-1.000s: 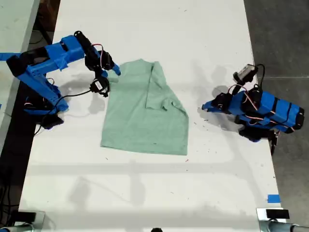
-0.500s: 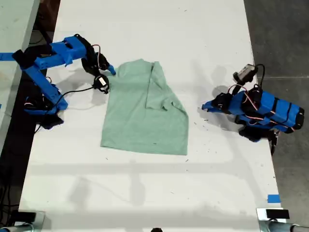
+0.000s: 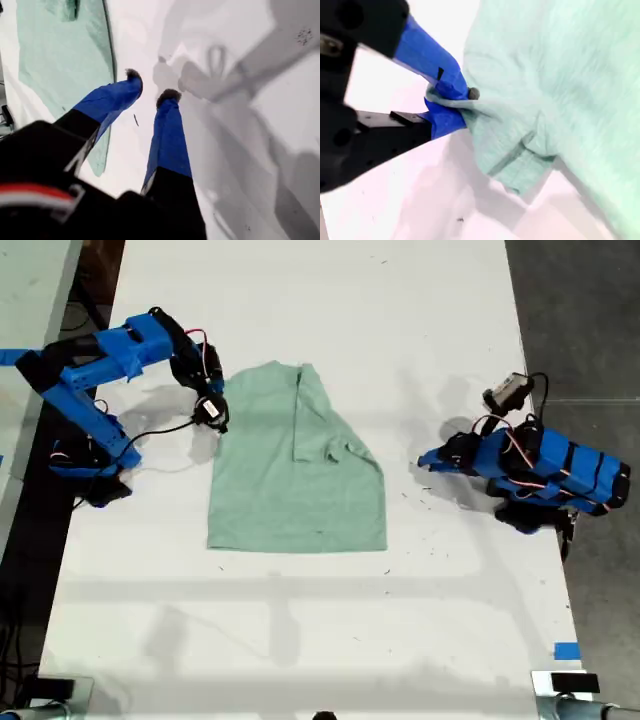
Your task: Fold t shirt
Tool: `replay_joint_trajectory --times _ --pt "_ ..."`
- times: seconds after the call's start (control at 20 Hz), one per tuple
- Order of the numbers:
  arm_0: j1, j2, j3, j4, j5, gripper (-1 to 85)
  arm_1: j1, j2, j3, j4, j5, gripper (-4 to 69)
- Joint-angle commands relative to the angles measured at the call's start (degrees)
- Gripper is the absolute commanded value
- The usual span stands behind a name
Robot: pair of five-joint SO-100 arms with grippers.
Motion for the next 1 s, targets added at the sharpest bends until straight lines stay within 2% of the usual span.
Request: replay_joint_trajectory --times 0.0,0.25,0.35,0.4,0.5,0.7,0.8,0.9,0.95 --pt "9.58 2.64 -13.97 5.98 -4.31 -0.1 0.26 0.79 2.81 0.18 -1.23 9.8" --pt "24.52 -16.52 -34.1 5.63 -8.96 1.2 0.26 0.79 2.81 0.18 -1.23 9.8" --pt "26.19 -27.69 -46.41 10.63 -9.14 27.2 0.26 0.79 2.81 0.18 -1.23 9.8" --pt "25.75 -32.17 -52.82 14.77 -8.53 26.7 0.26 0.79 2.81 0.18 -1.23 9.8" --pt "23.82 -28.92 -53.96 18.02 -7.65 1.8 0.26 0.79 2.81 0.18 -1.23 9.8" --pt "21.18 2.29 -47.02 19.16 -9.23 -0.1 0.26 0.79 2.81 0.18 -1.23 9.8" --pt "25.05 22.24 -33.22 13.8 -12.57 -0.1 0.26 0.79 2.81 0.18 -1.23 9.8" --pt "31.64 45.26 -7.47 2.55 -18.02 -0.1 0.26 0.79 2.81 0.18 -1.23 9.9" --pt "32.78 54.93 4.31 0.18 -20.48 -0.1 0.26 0.79 2.81 0.18 -1.23 9.9"
